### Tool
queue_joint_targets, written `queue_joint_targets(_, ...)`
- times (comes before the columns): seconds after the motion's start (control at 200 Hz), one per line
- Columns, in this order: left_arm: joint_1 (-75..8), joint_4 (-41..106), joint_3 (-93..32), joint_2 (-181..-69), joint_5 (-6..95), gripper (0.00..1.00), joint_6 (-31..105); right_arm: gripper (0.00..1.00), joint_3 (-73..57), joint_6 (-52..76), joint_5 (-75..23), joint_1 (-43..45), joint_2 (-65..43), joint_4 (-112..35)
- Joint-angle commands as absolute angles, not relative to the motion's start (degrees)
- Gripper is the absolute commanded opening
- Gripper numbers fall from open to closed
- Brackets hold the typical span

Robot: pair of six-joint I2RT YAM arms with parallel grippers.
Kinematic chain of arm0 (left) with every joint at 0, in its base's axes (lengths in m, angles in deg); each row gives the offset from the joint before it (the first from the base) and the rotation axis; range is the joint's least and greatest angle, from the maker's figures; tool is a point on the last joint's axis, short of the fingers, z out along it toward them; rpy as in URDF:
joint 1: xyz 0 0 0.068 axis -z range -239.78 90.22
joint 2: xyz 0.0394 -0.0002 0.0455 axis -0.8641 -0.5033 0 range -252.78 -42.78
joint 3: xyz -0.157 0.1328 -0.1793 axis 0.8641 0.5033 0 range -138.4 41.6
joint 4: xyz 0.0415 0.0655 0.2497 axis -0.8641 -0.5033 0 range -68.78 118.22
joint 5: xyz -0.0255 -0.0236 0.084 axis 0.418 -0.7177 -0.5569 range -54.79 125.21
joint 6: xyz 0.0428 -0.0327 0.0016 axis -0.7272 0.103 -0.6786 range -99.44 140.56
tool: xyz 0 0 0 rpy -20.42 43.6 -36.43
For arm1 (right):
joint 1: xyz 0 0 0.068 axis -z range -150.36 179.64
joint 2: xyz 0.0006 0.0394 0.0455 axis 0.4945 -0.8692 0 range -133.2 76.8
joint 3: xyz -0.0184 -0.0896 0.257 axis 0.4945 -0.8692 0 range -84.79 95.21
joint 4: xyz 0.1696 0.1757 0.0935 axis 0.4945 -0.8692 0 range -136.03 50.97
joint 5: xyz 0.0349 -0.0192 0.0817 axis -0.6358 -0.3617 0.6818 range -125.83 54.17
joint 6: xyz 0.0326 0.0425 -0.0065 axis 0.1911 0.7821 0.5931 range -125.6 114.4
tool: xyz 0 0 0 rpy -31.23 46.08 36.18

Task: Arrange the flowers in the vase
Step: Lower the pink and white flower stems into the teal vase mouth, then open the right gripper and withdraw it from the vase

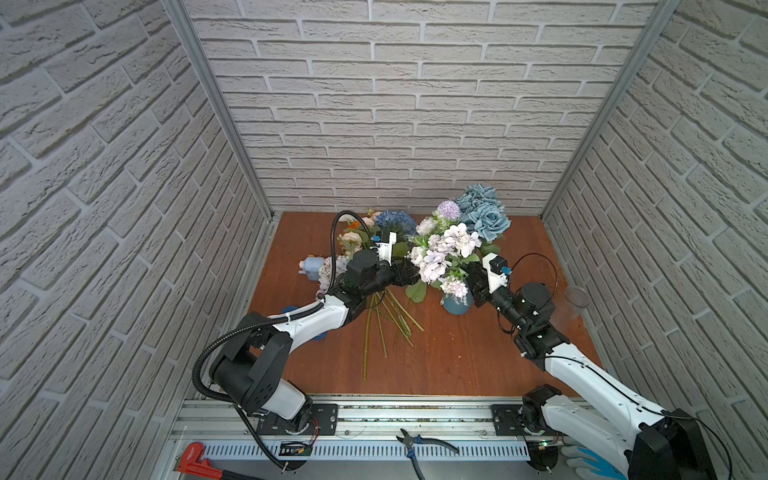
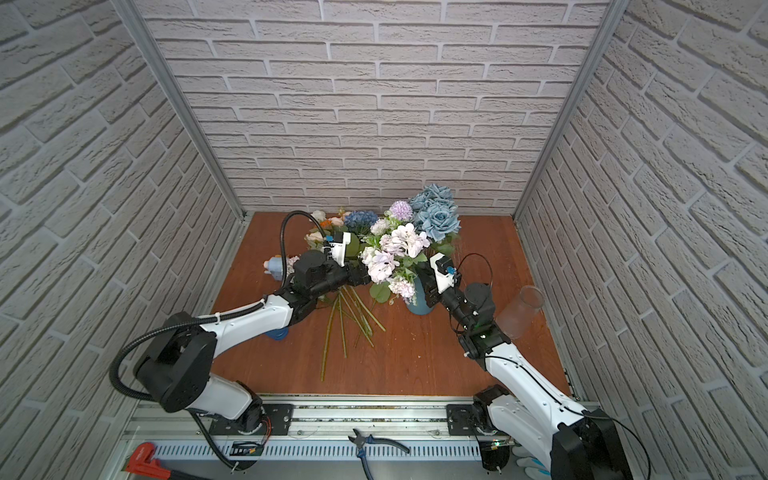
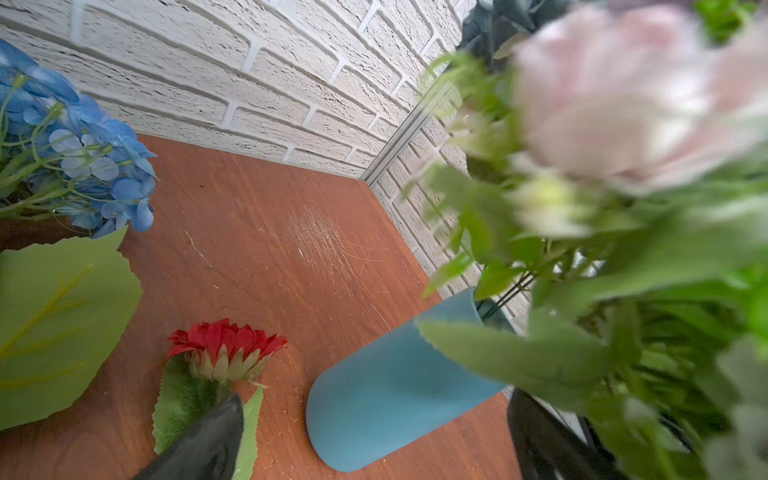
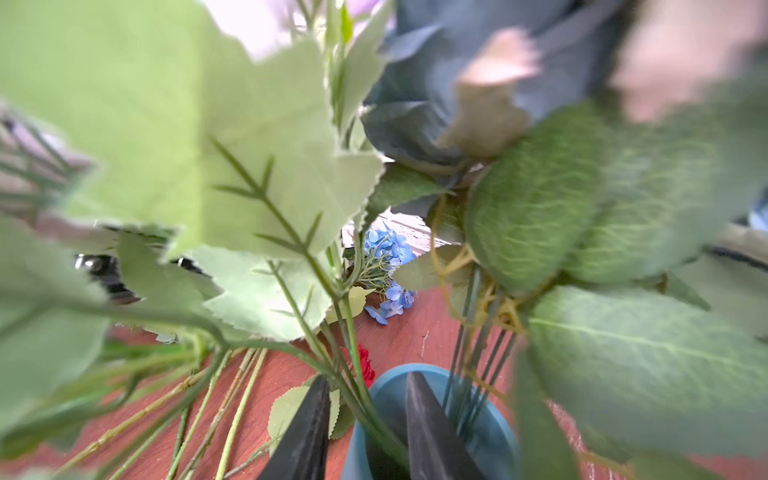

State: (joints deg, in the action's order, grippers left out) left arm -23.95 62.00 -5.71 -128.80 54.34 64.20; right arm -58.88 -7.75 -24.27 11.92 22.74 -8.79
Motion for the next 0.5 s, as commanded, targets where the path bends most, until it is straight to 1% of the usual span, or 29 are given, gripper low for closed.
queue_joint_targets(0.0, -23.48, 63.83, -6.39, -128.03, 53.96, 0.98, 63.68, 0.34, -58.1, -7.43, -26.43, 12.13, 23.7, -9.68)
queue_joint_targets(0.095, -23.48, 63.73, -6.54, -127.64, 53.9, 0.98, 63.63, 0.34, -58.16, -8.26, -27.4, 12.15, 25.84, -12.31)
queue_joint_targets(0.215, -23.23, 63.18, -7.66, -127.51, 54.31, 0.98, 63.16, 0.34, -57.0, -9.14, -28.2, 12.15, 29.63, -19.07)
queue_joint_targets(0.38, -20.97, 59.14, -10.98, -128.29, 54.19, 0.98, 59.75, 0.34, -55.28, -10.58, -29.1, 12.15, 34.28, -27.55)
queue_joint_targets(0.49, -20.07, 58.72, -11.87, -128.87, 53.98, 0.98, 59.23, 0.34, -54.75, -10.79, -30.15, 12.16, 36.41, -30.42)
